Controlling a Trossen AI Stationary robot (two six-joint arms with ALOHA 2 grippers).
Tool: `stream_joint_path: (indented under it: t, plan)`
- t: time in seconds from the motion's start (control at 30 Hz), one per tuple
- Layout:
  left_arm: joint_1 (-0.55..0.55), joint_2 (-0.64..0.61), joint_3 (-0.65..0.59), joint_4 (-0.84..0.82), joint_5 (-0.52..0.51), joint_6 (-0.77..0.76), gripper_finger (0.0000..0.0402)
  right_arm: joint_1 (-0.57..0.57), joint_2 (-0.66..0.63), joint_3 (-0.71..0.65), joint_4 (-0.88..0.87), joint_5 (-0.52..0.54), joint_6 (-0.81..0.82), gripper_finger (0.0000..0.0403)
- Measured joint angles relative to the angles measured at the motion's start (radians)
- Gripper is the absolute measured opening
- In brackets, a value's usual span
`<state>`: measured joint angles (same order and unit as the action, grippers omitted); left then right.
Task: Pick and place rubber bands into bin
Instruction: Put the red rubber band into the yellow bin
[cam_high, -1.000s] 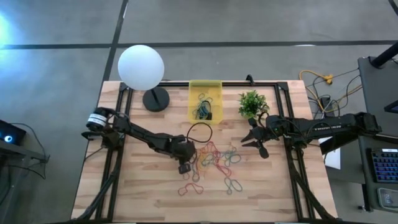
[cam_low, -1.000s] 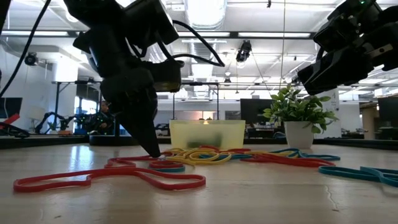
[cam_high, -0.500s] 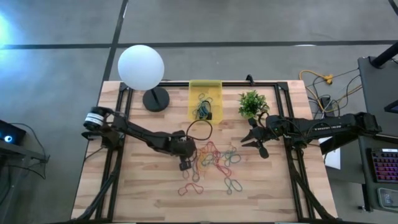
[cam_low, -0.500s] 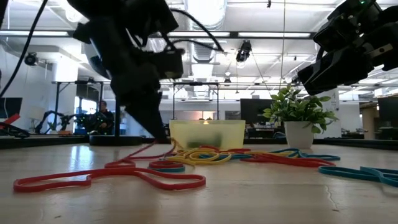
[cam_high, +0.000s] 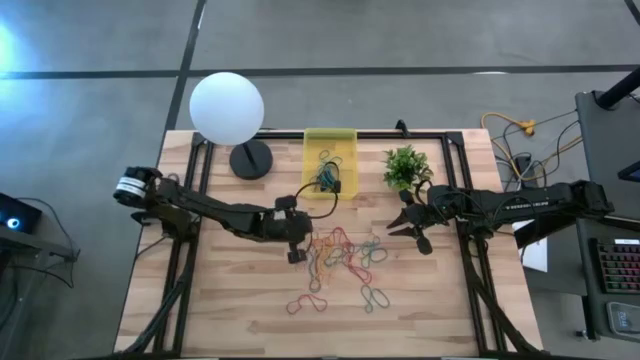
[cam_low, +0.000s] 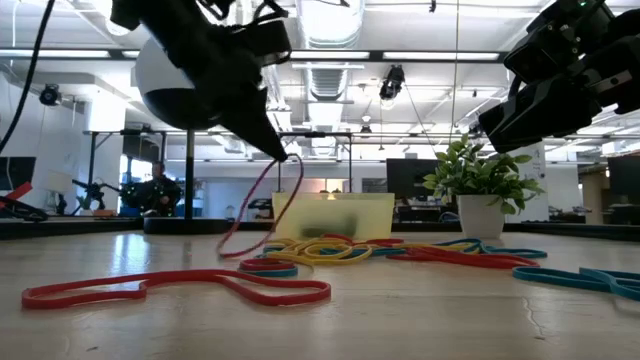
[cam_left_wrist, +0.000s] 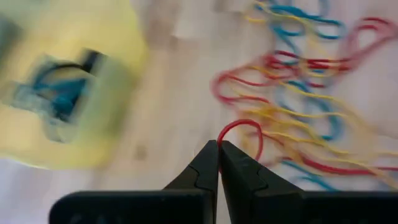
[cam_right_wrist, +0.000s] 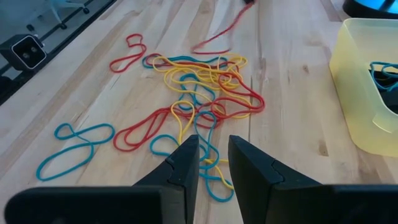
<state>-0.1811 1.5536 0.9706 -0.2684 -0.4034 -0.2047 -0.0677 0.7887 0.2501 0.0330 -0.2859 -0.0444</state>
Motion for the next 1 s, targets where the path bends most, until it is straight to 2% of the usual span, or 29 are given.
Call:
stream_joint_path:
  t: [0.13, 0.3, 0.57, 0.87, 1.0]
  plan:
    - [0.032, 0.0, 0.011, 0.064, -0.083, 0.097, 0.0, 0.0, 0.0, 0.0, 0.001, 0.0, 0.0, 0.0077]
    - [0.093, 0.0, 0.013, 0.221, -0.131, 0.249, 0.0, 0.0, 0.0, 0.0, 0.001, 0.0, 0.0, 0.0077]
    - [0.22, 0.003, 0.031, 0.406, -0.161, 0.42, 0.0, 0.0, 0.0, 0.0, 0.001, 0.0, 0.0, 0.0077]
    - [0.352, 0.004, 0.05, 0.426, -0.159, 0.454, 0.0, 0.0, 0.0, 0.0, 0.001, 0.0, -0.004, 0.0077]
    - [0.394, 0.004, 0.044, 0.424, -0.128, 0.448, 0.0, 0.0, 0.0, 0.0, 0.001, 0.0, -0.007, 0.0077]
